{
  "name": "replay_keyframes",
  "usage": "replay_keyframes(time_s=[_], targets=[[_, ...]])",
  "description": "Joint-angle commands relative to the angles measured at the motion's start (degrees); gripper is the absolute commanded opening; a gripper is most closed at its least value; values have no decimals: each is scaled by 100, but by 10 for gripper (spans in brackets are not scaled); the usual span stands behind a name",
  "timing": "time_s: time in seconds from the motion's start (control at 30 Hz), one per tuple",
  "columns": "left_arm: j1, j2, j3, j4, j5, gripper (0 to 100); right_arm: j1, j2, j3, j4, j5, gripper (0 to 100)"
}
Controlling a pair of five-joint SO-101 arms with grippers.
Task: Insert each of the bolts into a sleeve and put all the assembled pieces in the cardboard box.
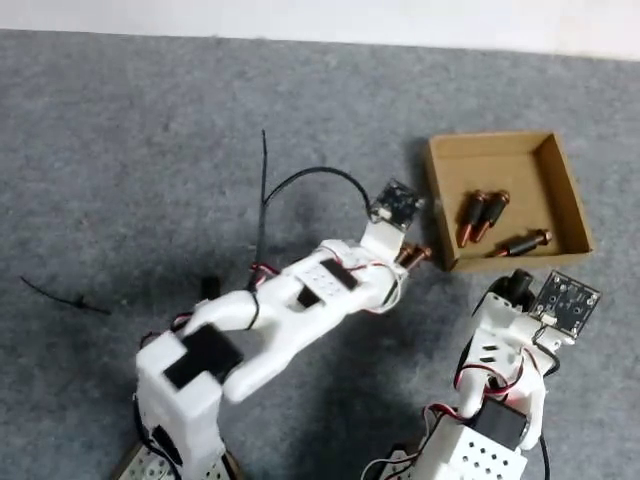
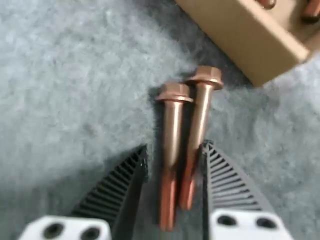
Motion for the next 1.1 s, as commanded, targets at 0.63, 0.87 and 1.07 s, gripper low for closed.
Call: replay_keyframes(time_s=[0.63,0.87,1.07], targets=[[-84,391,-752,343,88,60,40,-48,57,-154,-9,9],[-101,382,-813,756,88,31,40,-48,57,-154,-9,9],[-312,374,-813,976,88,31,40,-48,57,-154,-9,9]])
